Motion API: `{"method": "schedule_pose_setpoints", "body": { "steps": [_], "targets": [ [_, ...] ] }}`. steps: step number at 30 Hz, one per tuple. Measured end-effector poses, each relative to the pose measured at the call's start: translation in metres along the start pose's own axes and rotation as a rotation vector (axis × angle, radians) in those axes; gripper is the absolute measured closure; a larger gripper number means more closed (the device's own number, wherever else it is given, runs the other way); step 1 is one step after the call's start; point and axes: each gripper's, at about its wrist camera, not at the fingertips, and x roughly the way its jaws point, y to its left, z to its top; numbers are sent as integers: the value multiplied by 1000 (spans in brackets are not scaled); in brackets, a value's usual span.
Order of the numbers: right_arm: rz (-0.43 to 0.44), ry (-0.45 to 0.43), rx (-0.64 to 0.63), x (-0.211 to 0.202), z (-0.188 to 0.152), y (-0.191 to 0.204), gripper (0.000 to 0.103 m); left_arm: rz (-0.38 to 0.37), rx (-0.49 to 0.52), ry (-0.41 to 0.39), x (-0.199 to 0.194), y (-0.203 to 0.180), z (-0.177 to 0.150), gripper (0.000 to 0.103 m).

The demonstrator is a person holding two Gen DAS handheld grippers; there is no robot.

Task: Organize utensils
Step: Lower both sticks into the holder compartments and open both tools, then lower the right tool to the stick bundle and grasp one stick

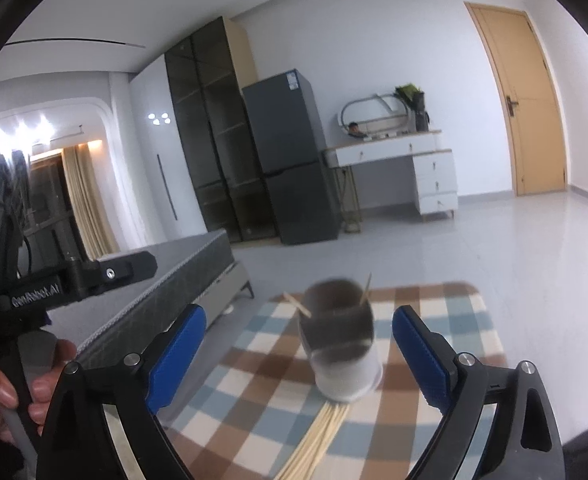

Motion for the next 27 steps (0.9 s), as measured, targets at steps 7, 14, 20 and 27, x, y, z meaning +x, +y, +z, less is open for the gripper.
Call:
{"method": "schedule_pose_setpoints", "body": {
  "steps": [7,14,20,27],
  "targets": [
    [-45,67,11,6,-37,-7,8,28,-2,67,30,11,-36,6],
    [-93,169,17,28,-58,-13,8,52,-2,139,56,16,-58,6],
    [-127,270,38,55,-78,-20,8,101,9,202,80,25,-76,6],
    [-149,373,23,90,-96,-24,8,128,-26,281,105,32,-77,6]
  ]
}}
